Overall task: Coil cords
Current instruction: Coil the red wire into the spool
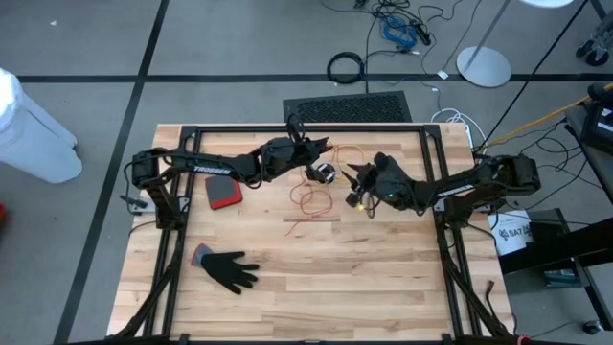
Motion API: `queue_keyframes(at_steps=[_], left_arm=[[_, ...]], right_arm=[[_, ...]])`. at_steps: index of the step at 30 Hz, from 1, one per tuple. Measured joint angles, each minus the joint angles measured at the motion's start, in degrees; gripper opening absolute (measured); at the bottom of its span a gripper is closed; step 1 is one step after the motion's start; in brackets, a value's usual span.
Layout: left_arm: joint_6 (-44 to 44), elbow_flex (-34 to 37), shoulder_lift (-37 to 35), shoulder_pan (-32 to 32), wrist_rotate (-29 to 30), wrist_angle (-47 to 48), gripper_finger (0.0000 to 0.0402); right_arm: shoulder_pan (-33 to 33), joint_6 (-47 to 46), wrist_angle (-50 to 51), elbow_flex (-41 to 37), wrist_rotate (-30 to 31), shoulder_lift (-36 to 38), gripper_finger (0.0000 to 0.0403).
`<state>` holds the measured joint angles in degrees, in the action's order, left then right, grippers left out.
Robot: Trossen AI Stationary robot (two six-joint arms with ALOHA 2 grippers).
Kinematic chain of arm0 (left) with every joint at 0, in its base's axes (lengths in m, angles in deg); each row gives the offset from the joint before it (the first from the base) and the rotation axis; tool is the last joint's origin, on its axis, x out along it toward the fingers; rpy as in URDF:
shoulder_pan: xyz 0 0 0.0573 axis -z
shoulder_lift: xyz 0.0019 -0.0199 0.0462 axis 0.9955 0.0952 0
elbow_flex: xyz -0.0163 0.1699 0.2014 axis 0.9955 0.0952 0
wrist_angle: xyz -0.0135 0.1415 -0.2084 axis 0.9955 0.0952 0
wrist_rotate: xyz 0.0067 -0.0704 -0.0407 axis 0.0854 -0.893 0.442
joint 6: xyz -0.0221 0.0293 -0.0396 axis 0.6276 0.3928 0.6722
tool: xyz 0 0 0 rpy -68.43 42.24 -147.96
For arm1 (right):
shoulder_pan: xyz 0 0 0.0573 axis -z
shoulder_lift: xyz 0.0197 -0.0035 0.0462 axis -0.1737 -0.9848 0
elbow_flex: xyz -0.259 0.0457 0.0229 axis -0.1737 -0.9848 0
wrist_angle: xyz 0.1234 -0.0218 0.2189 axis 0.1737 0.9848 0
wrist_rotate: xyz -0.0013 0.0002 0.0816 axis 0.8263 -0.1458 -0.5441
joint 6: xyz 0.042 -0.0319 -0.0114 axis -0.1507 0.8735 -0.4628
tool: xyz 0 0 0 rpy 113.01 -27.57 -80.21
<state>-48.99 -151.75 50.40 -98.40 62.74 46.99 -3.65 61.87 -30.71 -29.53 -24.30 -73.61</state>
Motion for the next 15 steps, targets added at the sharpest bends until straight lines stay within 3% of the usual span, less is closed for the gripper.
queue_keyframes(at_steps=[6,11,15], left_arm=[[0.02,0.0,0.0,0.0,-0.06,-0.11,0.0],[0.15,0.0,0.0,0.0,-0.15,0.05,0.0],[0.16,0.0,0.0,0.0,-0.17,0.17,0.0]], right_arm=[[8.02,-3.98,-7.89,-2.22,-15.77,-3.81,0.0115],[11.65,-4.42,-9.63,-1.91,-18.26,-5.85,0.0115],[13.28,-5.96,-9.41,-1.89,-23.73,-7.06,0.0114]])
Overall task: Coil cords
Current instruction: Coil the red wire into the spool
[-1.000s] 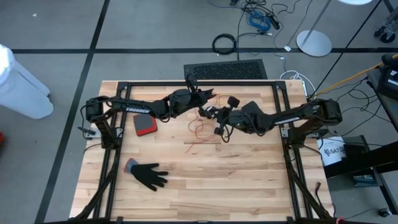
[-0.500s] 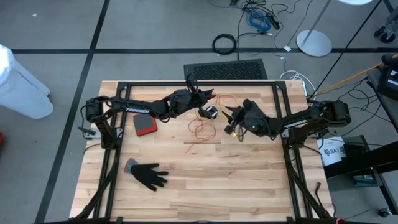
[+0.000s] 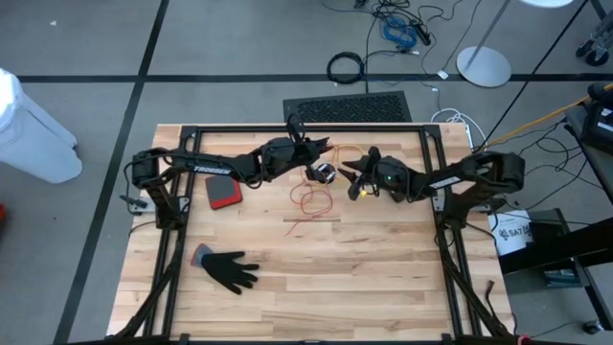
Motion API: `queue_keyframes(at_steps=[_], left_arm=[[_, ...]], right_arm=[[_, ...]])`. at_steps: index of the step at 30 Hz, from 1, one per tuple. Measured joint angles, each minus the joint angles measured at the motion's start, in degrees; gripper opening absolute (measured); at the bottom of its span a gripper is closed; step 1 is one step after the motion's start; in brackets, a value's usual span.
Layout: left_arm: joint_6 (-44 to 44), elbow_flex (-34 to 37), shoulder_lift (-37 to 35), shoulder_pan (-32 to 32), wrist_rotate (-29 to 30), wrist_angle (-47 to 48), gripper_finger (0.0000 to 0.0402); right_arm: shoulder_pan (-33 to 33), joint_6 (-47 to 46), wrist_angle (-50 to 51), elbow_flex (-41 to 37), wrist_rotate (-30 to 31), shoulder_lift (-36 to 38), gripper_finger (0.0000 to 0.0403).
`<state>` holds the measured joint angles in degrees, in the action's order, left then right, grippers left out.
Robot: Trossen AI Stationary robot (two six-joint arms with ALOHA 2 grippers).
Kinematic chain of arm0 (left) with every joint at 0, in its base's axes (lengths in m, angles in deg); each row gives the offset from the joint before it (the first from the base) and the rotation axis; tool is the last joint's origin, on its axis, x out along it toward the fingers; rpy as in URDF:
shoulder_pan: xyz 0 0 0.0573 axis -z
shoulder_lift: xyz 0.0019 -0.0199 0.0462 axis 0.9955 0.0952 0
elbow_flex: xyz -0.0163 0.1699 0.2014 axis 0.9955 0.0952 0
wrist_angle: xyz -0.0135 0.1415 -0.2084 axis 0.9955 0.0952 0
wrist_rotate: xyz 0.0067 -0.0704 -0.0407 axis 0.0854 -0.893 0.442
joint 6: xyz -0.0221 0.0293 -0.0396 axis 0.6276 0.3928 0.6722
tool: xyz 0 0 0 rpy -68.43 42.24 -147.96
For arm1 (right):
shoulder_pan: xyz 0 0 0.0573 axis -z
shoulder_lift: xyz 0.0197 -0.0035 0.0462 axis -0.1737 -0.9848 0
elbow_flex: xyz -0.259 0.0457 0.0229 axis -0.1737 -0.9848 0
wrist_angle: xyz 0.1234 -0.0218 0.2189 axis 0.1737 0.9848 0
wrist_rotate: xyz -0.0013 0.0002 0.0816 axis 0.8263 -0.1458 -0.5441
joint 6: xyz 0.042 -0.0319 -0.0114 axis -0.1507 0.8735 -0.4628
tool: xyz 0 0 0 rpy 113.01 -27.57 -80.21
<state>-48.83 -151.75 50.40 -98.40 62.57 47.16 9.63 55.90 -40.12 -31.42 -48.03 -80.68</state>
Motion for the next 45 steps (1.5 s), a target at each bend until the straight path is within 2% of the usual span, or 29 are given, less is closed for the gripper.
queue_keyframes(at_steps=[11,15,23,32,35,45], left_arm=[[0.15,0.0,0.0,0.02,-0.04,-0.32,0.0],[0.21,0.0,0.0,0.02,-0.04,0.31,0.0],[0.19,0.0,0.0,0.02,-0.04,1.2,0.0],[0.14,0.0,0.0,0.02,-0.07,1.18,0.0],[0.12,0.0,0.0,0.02,-0.07,1.08,0.0],[0.05,0.0,0.0,0.02,-0.07,1.87,0.0]], right_arm=[[1.36,-0.05,-0.06,3.29,-2.86,-6.98,0.0114],[1.36,0.82,-0.09,4.83,-2.69,-8.55,0.0096],[1.38,2.54,0.92,4.2,-2.62,-6.73,0.0034],[1.53,2.91,5.56,3.37,-2.86,-4.59,0.0037],[1.53,3.61,6.51,3.37,-2.84,-4.59,0.001],[1.53,3.28,2.66,3.37,-2.34,-4.55,0.0001]])
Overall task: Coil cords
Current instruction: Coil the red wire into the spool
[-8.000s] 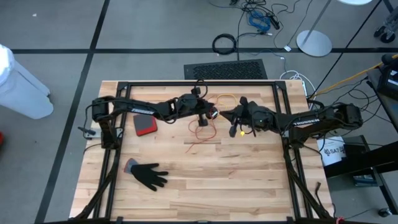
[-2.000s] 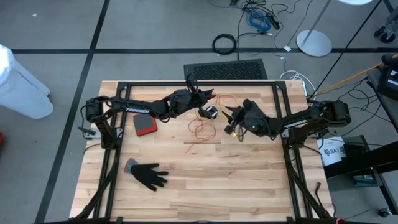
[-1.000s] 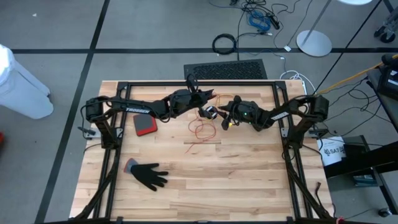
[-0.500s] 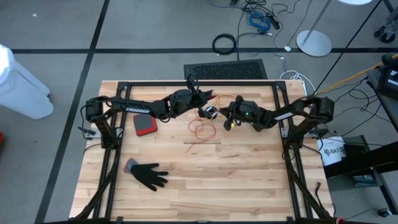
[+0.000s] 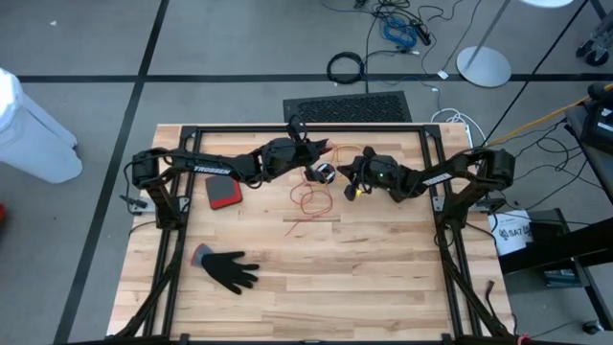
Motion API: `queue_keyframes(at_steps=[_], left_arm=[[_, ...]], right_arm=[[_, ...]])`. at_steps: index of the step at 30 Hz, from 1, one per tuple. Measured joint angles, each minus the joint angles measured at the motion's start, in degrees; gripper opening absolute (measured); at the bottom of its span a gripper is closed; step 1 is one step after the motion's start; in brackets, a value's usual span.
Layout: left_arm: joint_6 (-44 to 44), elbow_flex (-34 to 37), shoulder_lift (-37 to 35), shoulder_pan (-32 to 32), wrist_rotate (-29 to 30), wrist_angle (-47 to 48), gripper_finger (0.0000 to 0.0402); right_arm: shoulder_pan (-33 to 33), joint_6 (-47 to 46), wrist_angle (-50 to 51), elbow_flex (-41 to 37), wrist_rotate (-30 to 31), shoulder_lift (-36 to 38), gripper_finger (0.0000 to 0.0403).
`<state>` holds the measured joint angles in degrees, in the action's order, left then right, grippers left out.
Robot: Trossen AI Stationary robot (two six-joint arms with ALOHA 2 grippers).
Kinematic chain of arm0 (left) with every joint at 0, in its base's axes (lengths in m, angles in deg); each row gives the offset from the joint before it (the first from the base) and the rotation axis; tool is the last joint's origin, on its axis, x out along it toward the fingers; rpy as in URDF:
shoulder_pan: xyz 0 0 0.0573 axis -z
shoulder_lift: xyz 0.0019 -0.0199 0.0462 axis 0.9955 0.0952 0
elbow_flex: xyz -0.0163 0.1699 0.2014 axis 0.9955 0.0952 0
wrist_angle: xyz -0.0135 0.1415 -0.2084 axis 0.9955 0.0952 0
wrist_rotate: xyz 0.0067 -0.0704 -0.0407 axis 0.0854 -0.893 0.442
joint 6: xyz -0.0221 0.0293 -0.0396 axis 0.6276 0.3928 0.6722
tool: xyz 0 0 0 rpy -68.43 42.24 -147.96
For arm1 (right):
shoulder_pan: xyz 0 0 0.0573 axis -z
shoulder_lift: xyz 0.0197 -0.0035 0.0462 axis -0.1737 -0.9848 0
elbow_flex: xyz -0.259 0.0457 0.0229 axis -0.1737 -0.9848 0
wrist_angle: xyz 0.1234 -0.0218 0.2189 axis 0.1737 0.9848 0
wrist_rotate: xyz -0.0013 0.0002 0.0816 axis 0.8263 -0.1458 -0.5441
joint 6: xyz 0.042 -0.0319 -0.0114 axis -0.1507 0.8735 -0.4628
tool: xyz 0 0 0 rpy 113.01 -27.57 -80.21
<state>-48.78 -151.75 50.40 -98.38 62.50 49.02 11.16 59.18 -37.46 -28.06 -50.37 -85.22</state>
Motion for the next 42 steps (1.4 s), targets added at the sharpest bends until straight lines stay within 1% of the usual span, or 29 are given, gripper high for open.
queue_keyframes(at_steps=[5,9,16,19,22,25,28,31,36,42], left_arm=[[0.0,0.0,-0.02,0.0,0.0,0.73,0.0],[0.0,0.0,-0.02,-0.06,0.0,0.93,0.0],[0.02,0.0,-0.02,-1.16,0.0,1.71,0.0],[0.22,0.0,-0.02,-1.44,0.0,1.75,0.0],[0.27,0.0,-0.02,-1.51,0.0,1.77,0.0],[0.29,0.0,-0.02,-1.51,0.0,1.71,0.0],[0.37,0.0,-0.02,-1.51,0.0,1.15,0.0],[0.72,0.0,-0.02,-1.51,-0.46,0.11,0.0],[3.87,0.0,-0.02,-1.51,-4.07,-0.79,0.0],[6.89,0.0,-0.02,-1.42,-6.95,-1.54,0.0]], right_arm=[[0.88,-0.85,-1.85,0.0,1.62,1.85,0.0001],[1.05,-0.24,-1.87,0.0,1.35,5.13,0.0],[-1.86,2.31,-1.27,0.23,0.9,11.89,0.0],[-3.09,2.38,0.53,1.66,-0.64,13.43,0.0],[-5.17,3.17,2.03,3.69,-1.99,13.39,0.0],[-7.09,4.81,4.44,6.84,-2.09,12.5,0.0],[-8.7,6.09,7.25,10.05,-2.02,10.47,0.0],[-9.88,7.66,7.9,12.4,-2.03,8.16,0.0],[-10.03,9.02,8.26,12.96,-2.02,4.71,0.0],[-10.02,11.99,7.51,12.93,-1.72,3.27,0.0]])
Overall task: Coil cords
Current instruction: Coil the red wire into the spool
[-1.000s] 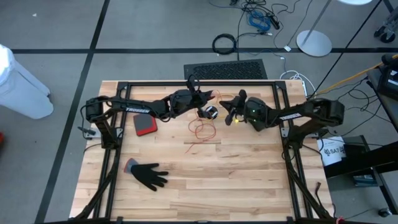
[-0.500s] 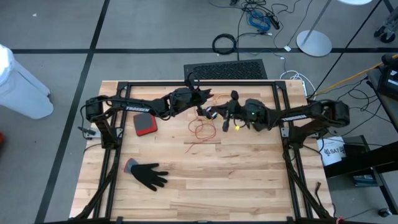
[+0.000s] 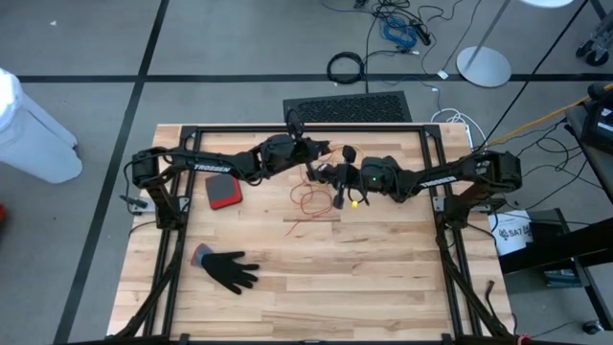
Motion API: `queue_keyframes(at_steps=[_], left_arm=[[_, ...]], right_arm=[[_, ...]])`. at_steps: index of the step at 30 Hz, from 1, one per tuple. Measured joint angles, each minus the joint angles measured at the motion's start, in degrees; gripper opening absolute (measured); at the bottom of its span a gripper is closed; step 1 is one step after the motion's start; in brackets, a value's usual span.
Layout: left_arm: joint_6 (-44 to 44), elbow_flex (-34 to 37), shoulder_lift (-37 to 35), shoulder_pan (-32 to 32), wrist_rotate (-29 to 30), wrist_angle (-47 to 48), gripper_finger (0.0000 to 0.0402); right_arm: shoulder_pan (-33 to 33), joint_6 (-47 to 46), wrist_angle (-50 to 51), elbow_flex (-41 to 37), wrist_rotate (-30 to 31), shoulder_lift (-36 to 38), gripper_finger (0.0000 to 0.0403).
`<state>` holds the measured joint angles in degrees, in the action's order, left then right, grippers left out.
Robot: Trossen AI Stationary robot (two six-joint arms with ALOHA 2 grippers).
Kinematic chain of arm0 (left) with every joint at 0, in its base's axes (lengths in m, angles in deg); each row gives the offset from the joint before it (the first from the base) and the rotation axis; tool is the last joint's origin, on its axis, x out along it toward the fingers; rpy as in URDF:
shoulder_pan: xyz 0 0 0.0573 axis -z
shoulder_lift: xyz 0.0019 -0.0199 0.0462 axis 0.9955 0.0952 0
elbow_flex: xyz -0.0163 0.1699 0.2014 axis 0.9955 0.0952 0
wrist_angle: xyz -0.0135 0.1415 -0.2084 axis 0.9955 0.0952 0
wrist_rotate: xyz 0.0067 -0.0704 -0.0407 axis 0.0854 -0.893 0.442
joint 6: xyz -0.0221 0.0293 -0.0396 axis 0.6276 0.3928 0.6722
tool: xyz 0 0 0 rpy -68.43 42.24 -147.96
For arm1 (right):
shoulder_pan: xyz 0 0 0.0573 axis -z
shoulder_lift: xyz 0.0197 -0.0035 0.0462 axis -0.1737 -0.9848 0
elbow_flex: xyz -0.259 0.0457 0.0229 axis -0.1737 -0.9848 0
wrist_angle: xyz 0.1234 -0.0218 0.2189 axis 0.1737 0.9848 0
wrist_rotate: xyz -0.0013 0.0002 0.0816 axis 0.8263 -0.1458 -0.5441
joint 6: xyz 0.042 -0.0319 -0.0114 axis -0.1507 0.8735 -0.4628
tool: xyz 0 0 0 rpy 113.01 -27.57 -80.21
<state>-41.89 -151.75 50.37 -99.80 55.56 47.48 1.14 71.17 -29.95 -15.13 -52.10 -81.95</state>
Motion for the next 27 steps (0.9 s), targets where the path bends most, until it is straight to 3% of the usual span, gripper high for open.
queue_keyframes(at_steps=[19,27], left_arm=[[3.56,0.0,0.0,0.84,-3.42,-1.04,0.0],[3.98,-0.18,0.0,1.77,-3.09,-2.75,0.0]], right_arm=[[0.36,2.25,-3.08,0.01,-1.86,-0.17,0.0],[-0.48,0.09,-9.25,0.65,-0.47,-6.27,0.0]])
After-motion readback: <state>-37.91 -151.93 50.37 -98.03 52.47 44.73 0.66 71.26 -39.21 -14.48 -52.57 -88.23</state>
